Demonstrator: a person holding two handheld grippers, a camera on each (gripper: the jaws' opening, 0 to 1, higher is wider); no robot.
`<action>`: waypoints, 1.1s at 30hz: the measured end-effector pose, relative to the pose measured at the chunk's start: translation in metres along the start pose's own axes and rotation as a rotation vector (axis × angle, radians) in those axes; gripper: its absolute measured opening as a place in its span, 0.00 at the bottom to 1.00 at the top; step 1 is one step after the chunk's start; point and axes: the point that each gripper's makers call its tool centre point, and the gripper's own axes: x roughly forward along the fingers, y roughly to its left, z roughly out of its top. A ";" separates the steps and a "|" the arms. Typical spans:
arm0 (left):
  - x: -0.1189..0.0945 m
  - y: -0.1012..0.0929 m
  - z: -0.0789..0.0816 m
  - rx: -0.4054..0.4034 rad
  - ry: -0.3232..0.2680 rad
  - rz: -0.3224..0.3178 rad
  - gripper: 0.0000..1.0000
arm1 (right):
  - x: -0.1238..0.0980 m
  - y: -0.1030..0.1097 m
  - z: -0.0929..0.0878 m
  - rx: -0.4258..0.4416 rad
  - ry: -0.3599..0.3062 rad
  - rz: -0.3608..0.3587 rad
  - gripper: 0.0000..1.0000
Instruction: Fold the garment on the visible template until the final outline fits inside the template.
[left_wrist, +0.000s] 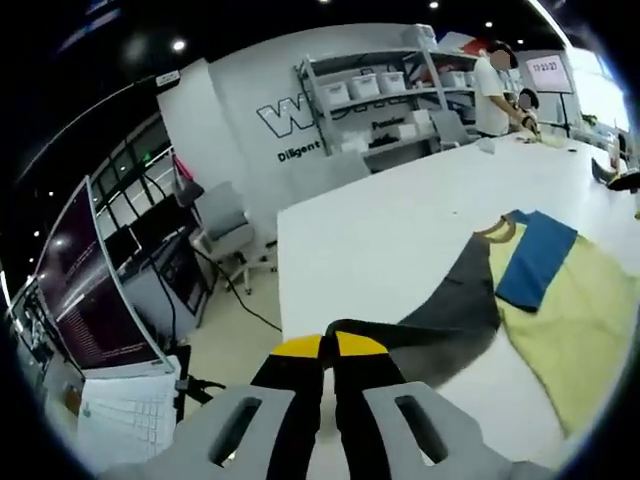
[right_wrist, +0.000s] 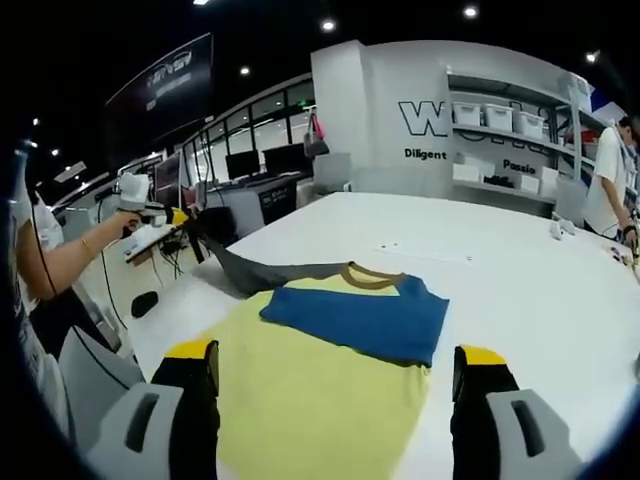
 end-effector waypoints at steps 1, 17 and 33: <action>0.001 -0.001 0.000 0.001 0.001 0.000 0.00 | 0.000 0.000 0.000 0.001 0.001 0.001 0.97; 0.020 -0.034 0.028 0.071 -0.023 -0.026 0.00 | -0.004 -0.001 -0.009 0.015 0.019 0.005 0.99; 0.040 -0.118 0.076 0.047 -0.125 -0.185 0.00 | -0.011 -0.003 -0.022 0.015 0.062 -0.002 0.99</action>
